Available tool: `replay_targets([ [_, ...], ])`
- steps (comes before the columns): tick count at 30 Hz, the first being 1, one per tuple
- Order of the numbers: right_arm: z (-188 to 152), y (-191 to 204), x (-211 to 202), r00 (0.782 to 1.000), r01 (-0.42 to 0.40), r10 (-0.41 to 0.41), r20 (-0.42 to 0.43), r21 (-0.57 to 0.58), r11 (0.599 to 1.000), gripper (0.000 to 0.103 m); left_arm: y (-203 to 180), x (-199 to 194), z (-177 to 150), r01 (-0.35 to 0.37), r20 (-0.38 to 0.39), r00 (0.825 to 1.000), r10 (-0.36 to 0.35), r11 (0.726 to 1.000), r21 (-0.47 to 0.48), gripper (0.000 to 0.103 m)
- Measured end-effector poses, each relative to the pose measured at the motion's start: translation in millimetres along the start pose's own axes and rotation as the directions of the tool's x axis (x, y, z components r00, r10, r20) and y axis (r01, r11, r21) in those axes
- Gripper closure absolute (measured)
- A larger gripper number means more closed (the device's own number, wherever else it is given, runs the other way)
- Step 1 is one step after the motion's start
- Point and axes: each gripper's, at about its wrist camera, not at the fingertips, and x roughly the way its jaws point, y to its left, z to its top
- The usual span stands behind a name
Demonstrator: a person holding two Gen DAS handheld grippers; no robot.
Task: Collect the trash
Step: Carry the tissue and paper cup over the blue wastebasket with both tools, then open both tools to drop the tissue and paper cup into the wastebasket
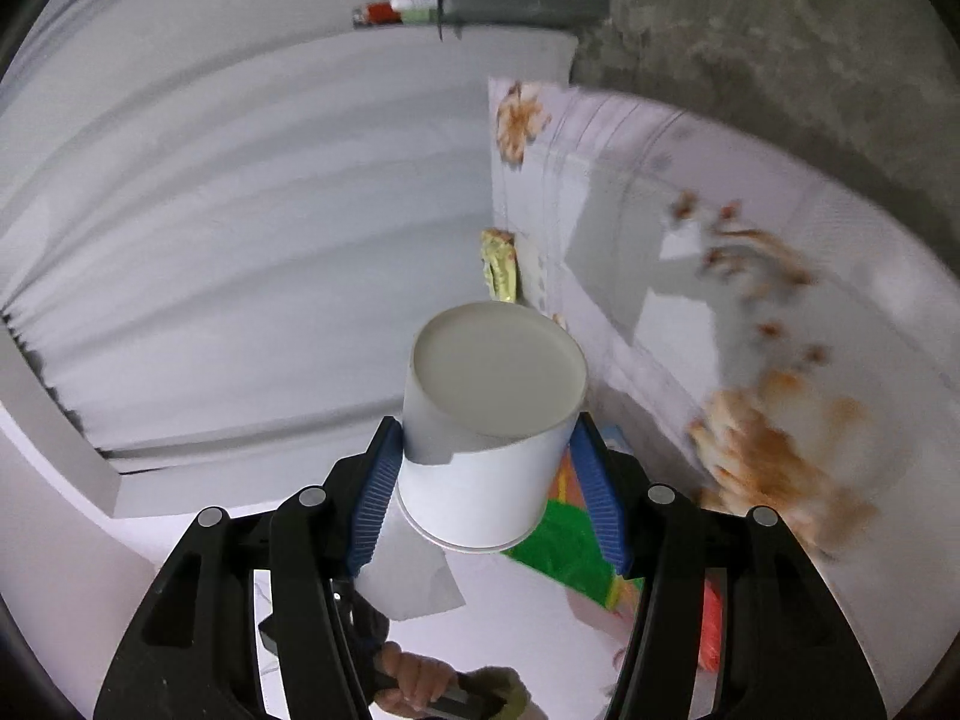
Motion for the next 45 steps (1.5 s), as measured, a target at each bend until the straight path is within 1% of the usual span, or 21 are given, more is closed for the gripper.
replay_targets([
  [2, -3.8, -13.1, -22.0, 0.999, -0.025, 0.024, 0.037, 0.019, 1.000, 0.049, -15.6, 5.3, -4.3, 0.030, -0.015, 0.999, -0.030, 0.999, 0.015, 0.096],
  [3, -1.0, -22.8, -17.8, 0.998, -0.036, 0.034, 0.057, 0.030, 0.999, 0.049, -25.4, 10.0, -7.3, 0.047, -0.029, 0.999, -0.046, 0.999, 0.021, 0.096],
  [5, -3.4, -39.8, -35.5, 0.994, -0.054, 0.049, 0.096, 0.054, 0.997, 0.049, -41.7, 18.6, -11.5, 0.072, -0.050, 0.996, -0.070, 0.997, 0.031, 0.096],
  [8, -9.5, -67.5, -63.0, 0.986, -0.093, 0.078, 0.150, 0.097, 0.991, 0.049, -68.6, 35.7, -18.0, 0.117, -0.092, 0.989, -0.112, 0.992, 0.048, 0.096],
  [13, -16.3, -108.5, -109.8, 0.959, -0.168, 0.126, 0.253, 0.151, 0.974, 0.049, -120.7, 72.3, -33.8, 0.191, -0.186, 0.967, -0.171, 0.977, 0.095, 0.098],
  [15, -21.0, -118.7, -141.6, 0.946, -0.203, 0.149, 0.286, 0.167, 0.965, 0.049, -142.9, 89.7, -39.7, 0.212, -0.231, 0.956, -0.181, 0.970, 0.116, 0.098],
  [18, -22.4, -138.0, -173.8, 0.926, -0.248, 0.174, 0.336, 0.192, 0.949, 0.049, -176.7, 115.4, -47.5, 0.239, -0.288, 0.939, -0.190, 0.960, 0.146, 0.098],
  [22, -16.4, -163.5, -199.4, 0.899, -0.287, 0.183, 0.397, 0.219, 0.933, 0.049, -221.3, 148.8, -59.8, 0.274, -0.341, 0.919, -0.200, 0.944, 0.184, 0.099],
  [25, -24.7, -176.9, -246.0, 0.880, -0.300, 0.174, 0.442, 0.234, 0.925, 0.049, -254.8, 175.8, -72.4, 0.307, -0.394, 0.895, -0.210, 0.930, 0.203, 0.099],
  [27, -25.9, -189.6, -270.0, 0.861, -0.292, 0.138, 0.489, 0.253, 0.922, 0.049, -278.1, 193.7, -83.5, 0.324, -0.431, 0.878, -0.209, 0.921, 0.214, 0.099],
  [29, -25.7, -201.6, -288.2, 0.845, -0.287, 0.105, 0.524, 0.280, 0.916, 0.049, -304.7, 216.9, -97.2, 0.354, -0.479, 0.852, -0.211, 0.906, 0.232, 0.099],
  [31, -20.4, -216.3, -293.5, 0.829, -0.295, 0.077, 0.554, 0.317, 0.901, 0.049, -325.4, 236.1, -110.1, 0.369, -0.510, 0.835, -0.204, 0.897, 0.245, 0.099],
  [32, -19.4, -222.0, -299.0, 0.824, -0.296, 0.063, 0.564, 0.332, 0.896, 0.049, -338.4, 251.6, -119.0, 0.390, -0.541, 0.815, -0.206, 0.887, 0.249, 0.099],
  [34, -14.8, -235.7, -306.3, 0.807, -0.304, 0.035, 0.590, 0.364, 0.880, 0.049, -353.7, 271.8, -130.7, 0.394, -0.561, 0.804, -0.196, 0.883, 0.255, 0.099],
  [37, -12.7, -248.3, -323.1, 0.788, -0.299, -0.009, 0.615, 0.395, 0.869, 0.048, -377.6, 304.5, -151.1, 0.414, -0.603, 0.775, -0.190, 0.873, 0.256, 0.099],
  [38, -8.2, -253.0, -326.4, 0.782, -0.298, -0.022, 0.623, 0.403, 0.865, 0.048, -385.9, 317.2, -157.8, 0.422, -0.621, 0.761, -0.190, 0.871, 0.251, 0.099],
  [41, 6.2, -259.0, -332.4, 0.765, -0.286, -0.060, 0.641, 0.422, 0.860, 0.047, -406.5, 341.2, -172.0, 0.438, -0.643, 0.741, -0.193, 0.864, 0.246, 0.099],
  [42, 13.2, -261.5, -333.7, 0.761, -0.275, -0.077, 0.644, 0.428, 0.861, 0.047, -416.7, 351.7, -177.6, 0.451, -0.654, 0.732, -0.192, 0.856, 0.254, 0.099],
  [43, 21.0, -265.8, -335.9, 0.756, -0.270, -0.092, 0.648, 0.437, 0.858, 0.044, -423.2, 358.6, -182.2, 0.453, -0.659, 0.729, -0.186, 0.852, 0.261, 0.098],
  [44, 26.6, -268.1, -339.2, 0.753, -0.267, -0.101, 0.650, 0.442, 0.856, 0.038, -429.4, 364.0, -185.0, 0.451, -0.658, 0.730, -0.182, 0.852, 0.266, 0.091],
  [45, 36.8, -273.5, -340.3, 0.754, -0.263, -0.108, 0.648, 0.448, 0.854, 0.034, -433.1, 371.4, -188.4, 0.444, -0.656, 0.734, -0.176, 0.855, 0.267, 0.073],
])
